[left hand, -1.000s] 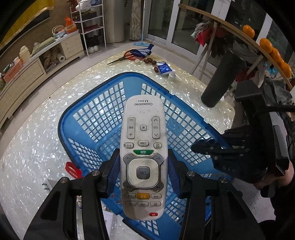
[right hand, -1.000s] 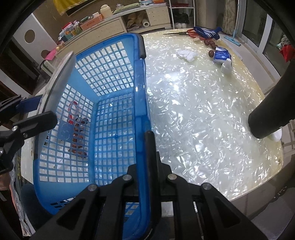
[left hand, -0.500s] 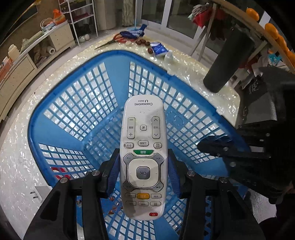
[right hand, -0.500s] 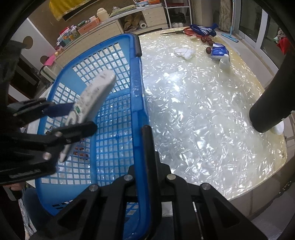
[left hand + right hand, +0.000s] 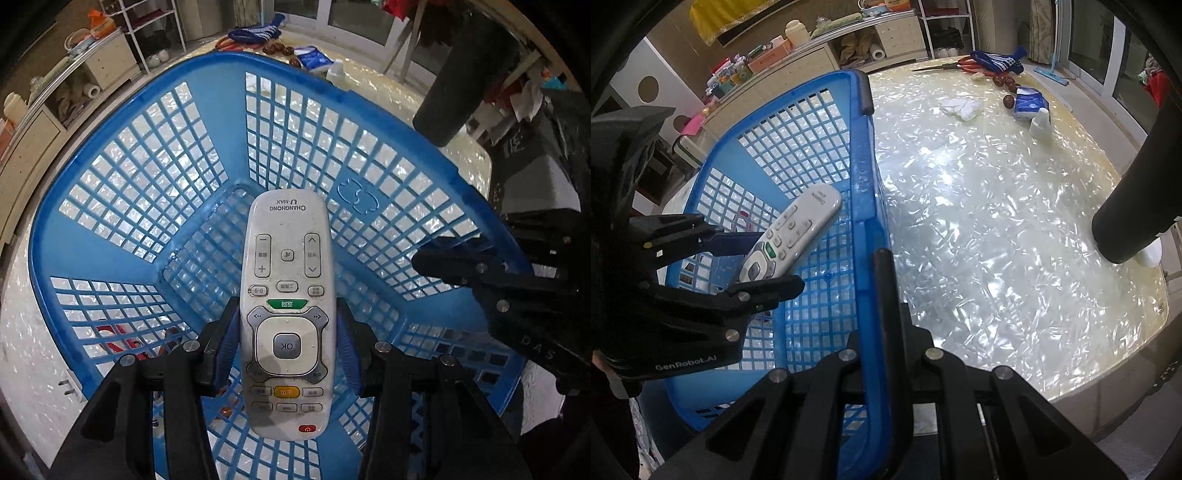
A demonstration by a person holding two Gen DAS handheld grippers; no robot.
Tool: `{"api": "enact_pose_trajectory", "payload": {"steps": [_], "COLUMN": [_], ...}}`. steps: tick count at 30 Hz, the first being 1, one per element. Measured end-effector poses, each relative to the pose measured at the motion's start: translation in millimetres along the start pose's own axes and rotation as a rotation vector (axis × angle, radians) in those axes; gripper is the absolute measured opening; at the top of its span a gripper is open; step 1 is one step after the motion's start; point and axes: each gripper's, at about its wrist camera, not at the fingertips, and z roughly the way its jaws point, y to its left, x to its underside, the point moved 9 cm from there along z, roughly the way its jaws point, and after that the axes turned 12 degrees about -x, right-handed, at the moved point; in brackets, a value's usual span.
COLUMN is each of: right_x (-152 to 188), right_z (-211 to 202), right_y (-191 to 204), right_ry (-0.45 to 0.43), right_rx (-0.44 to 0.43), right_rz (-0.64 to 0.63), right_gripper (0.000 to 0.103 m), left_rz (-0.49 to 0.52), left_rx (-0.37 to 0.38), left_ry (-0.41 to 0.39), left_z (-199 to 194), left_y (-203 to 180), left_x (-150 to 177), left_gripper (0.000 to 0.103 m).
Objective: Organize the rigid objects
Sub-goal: 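Open the left gripper to drop the remote into the basket, then move the left gripper to the white USB stick and grasp it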
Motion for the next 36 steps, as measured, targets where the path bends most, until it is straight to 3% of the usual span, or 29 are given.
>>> {"api": "enact_pose_trajectory", "payload": {"steps": [3, 10, 14, 19, 26, 32, 36], "right_x": [0, 0, 0, 0, 0, -3, -4], "right_z": [0, 1, 0, 0, 1, -1, -1], "right_y": [0, 1, 0, 1, 1, 1, 1], "right_ry": [-0.001, -0.003, -0.004, 0.001, 0.007, 0.004, 0.006], "right_rx": [0.000, -0.010, -0.012, -0.006, -0.001, -0.001, 0.004], "right_rz": [0.001, 0.002, 0.005, -0.001, -0.006, -0.004, -0.008], "right_gripper": [0.007, 0.007, 0.007, 0.007, 0.007, 0.007, 0.007], "left_rz": [-0.010, 0.033, 0.009, -0.009, -0.037, -0.131, -0.166], "left_rx": [-0.011, -0.018, -0.018, -0.037, -0.119, -0.194, -0.203], "left_ry": [-0.024, -0.058, -0.067, -0.085, -0.095, -0.050, -0.020], "left_z": [-1, -16, -28, -54, -90, -93, -84], "left_y": [3, -2, 11, 34, 79, 135, 150], "left_x": [-5, -7, -5, 6, 43, 89, 114], "left_gripper": [0.059, 0.095, 0.101, 0.103, 0.103, 0.103, 0.103]}}
